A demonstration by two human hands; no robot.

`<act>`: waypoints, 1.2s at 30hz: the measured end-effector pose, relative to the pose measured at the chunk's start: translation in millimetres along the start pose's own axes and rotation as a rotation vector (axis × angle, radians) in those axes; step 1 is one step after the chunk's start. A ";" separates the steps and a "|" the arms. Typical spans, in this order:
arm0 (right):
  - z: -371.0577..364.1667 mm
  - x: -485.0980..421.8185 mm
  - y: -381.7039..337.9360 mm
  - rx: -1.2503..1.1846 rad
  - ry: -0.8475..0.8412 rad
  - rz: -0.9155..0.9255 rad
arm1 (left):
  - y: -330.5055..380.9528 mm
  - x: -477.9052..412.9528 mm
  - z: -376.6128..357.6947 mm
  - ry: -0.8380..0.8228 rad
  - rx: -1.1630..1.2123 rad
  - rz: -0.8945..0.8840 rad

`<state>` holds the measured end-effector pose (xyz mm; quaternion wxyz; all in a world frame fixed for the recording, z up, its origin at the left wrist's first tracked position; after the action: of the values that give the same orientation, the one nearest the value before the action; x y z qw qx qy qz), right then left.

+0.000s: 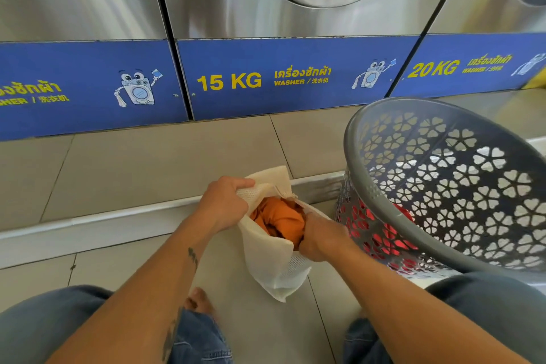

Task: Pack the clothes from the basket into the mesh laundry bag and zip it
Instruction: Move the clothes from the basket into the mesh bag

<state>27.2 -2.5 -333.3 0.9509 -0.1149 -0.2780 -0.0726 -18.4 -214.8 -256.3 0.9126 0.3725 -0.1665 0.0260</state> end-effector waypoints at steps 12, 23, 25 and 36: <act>22.5 64.1 -8.0 0.331 -0.011 0.048 | 10.7 22.3 -5.6 -0.032 -0.111 -0.024; -44.2 56.4 -17.0 0.333 -0.026 0.401 | 17.2 39.6 -13.9 -0.036 -0.168 -0.008; -30.1 58.7 -23.5 0.281 -0.038 0.382 | 20.5 41.2 -14.5 -0.033 -0.186 -0.018; 143.2 120.3 -7.5 -0.485 0.068 0.430 | 40.0 40.4 -31.7 0.034 -0.192 -0.036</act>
<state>52.8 18.4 -149.1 0.8981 -0.3919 -0.1899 0.0617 21.8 -167.3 -237.5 0.9471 0.2859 -0.1460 -0.0003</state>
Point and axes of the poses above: each hand's wrist, its own x-axis away from the middle knuckle, its own z-axis out of the back of the hand, y = z × x, the point moved 7 cm from there along -x, towards the middle knuckle, and after that the axes turned 7 degrees about -x, right-handed, at the moved point
